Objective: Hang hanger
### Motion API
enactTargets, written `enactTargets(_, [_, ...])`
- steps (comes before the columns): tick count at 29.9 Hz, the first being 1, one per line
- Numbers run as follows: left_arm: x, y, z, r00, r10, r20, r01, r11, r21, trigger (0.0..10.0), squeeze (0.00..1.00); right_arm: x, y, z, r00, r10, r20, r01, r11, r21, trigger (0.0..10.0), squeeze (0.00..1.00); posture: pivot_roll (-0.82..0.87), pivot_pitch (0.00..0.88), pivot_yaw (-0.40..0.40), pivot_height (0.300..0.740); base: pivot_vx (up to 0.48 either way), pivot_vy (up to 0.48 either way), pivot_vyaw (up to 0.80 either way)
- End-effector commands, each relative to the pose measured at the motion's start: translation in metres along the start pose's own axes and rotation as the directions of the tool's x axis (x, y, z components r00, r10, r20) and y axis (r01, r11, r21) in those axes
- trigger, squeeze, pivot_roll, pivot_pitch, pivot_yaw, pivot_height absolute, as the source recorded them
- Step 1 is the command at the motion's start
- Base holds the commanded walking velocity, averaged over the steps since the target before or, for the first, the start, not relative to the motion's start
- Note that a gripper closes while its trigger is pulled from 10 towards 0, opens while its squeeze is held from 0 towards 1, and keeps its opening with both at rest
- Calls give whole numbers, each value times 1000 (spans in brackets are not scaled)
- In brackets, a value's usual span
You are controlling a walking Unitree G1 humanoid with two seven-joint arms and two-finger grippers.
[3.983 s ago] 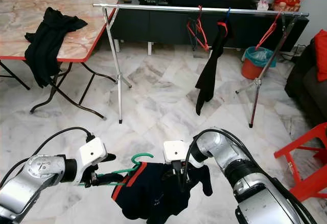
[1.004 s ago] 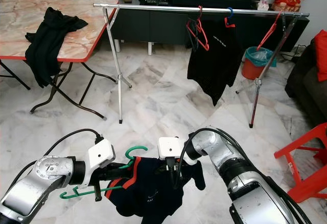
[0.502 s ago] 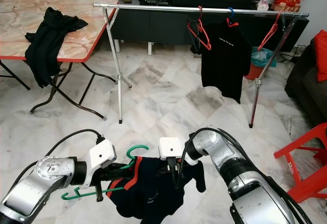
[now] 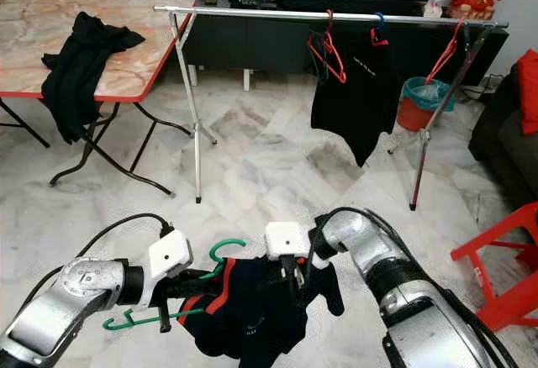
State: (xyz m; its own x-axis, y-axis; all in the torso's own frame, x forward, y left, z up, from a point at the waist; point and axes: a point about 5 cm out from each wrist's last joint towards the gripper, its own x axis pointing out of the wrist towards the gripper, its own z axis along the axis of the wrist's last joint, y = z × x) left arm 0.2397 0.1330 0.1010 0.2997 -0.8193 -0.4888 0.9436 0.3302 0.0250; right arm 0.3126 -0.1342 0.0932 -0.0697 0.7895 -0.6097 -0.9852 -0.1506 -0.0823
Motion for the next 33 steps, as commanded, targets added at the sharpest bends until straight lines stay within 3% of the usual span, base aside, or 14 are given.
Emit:
enactTargets(1, [0, 0, 1, 1000, 10, 6, -10, 1000, 7, 0, 0, -6, -5, 8, 1000, -8, 25, 9, 999, -32, 10000, 0, 90, 0, -72, 740, 0, 0, 0])
enactTargets(4, [1, 0, 1, 1000, 5, 7, -5, 1000, 7, 0, 0, -11, -3, 7, 999, -4, 44, 5, 1000, -17, 10000, 0, 86, 0, -71, 740, 0, 0, 0])
enactTargets(12, [1, 0, 1, 1000, 4, 8, -4, 1000, 6, 0, 0, -6, 3, 8, 994, 41, 99, -41, 999, 2, 10000, 0, 91, 0, -71, 740, 0, 0, 0])
enactTargets(14, [0, 0, 1, 1000, 3, 7, -3, 1000, 6, 0, 0, -4, 3, 9, 993, 42, 108, -43, 999, 5, 9451, 0, 91, 0, -71, 740, 0, 0, 0])
enactTargets(15, [0, 0, 1, 1000, 3, 6, -3, 1000, 6, 0, 0, -3, 3, 9, 992, 42, 118, -44, 999, 13, 2118, 0, 91, 0, -71, 740, 0, 0, 0])
enactTargets(16, [0, 0, 1, 1000, 3, 6, -4, 1000, 6, 0, 0, -3, 3, 9, 992, 42, 120, -44, 999, 16, 2118, 0, 91, 0, -71, 740, 0, 0, 0])
enactTargets(17, [0, 0, 1, 1000, 4, 5, -4, 1000, 6, 0, 0, -3, 4, 9, 992, 51, 119, -53, 998, 19, 0, 0, 91, 0, -71, 740, 0, 0, 0])
enactTargets(33, [0, -3, -1, 1000, -14, 2, 14, 1000, -1, 0, 0, -5, 0, 13, 988, 13, 152, -19, 999, 34, 0, 0, 93, 0, -73, 740, 0, 0, 0])
